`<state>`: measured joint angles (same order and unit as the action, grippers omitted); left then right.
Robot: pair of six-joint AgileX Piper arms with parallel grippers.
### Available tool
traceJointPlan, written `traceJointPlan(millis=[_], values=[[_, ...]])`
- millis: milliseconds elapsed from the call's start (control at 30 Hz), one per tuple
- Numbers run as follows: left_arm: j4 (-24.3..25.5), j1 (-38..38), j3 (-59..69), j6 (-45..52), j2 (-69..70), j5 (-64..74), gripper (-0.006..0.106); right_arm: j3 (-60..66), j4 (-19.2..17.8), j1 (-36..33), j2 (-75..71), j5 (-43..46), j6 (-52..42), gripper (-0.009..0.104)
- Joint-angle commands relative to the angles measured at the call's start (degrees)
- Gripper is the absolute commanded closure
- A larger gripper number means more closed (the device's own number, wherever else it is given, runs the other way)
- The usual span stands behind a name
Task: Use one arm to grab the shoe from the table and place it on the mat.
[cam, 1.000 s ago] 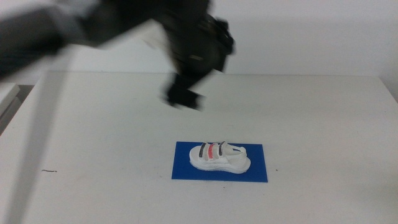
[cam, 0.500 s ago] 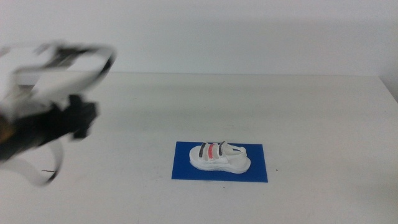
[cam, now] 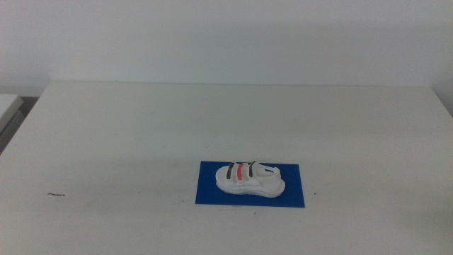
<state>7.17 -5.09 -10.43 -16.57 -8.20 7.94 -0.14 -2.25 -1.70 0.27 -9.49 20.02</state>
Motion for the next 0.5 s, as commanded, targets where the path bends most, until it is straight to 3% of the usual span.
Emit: traceJointPlan(millis=[0, 100, 267, 467], values=[[-0.8, -0.4, 1.5, 0.0, 4.6, 1.2, 0.007, 0.1, -0.6, -0.1, -0.3, 0.5, -0.3, 0.016], [-3.6, -0.4, 2.9, 0.8, 8.2, 6.3, 0.007, 0.1, -0.6, -0.1, -0.3, 0.5, -0.3, 0.016], [-14.4, 0.6, 7.0, 13.4, 8.2, 4.5, 0.007, 0.1, -0.6, -0.1, -0.3, 0.5, -0.3, 0.016], [-8.9, 8.3, 10.4, 13.8, 8.2, -0.4, 0.007, 0.1, -0.6, -0.1, -0.3, 0.5, -0.3, 0.016]])
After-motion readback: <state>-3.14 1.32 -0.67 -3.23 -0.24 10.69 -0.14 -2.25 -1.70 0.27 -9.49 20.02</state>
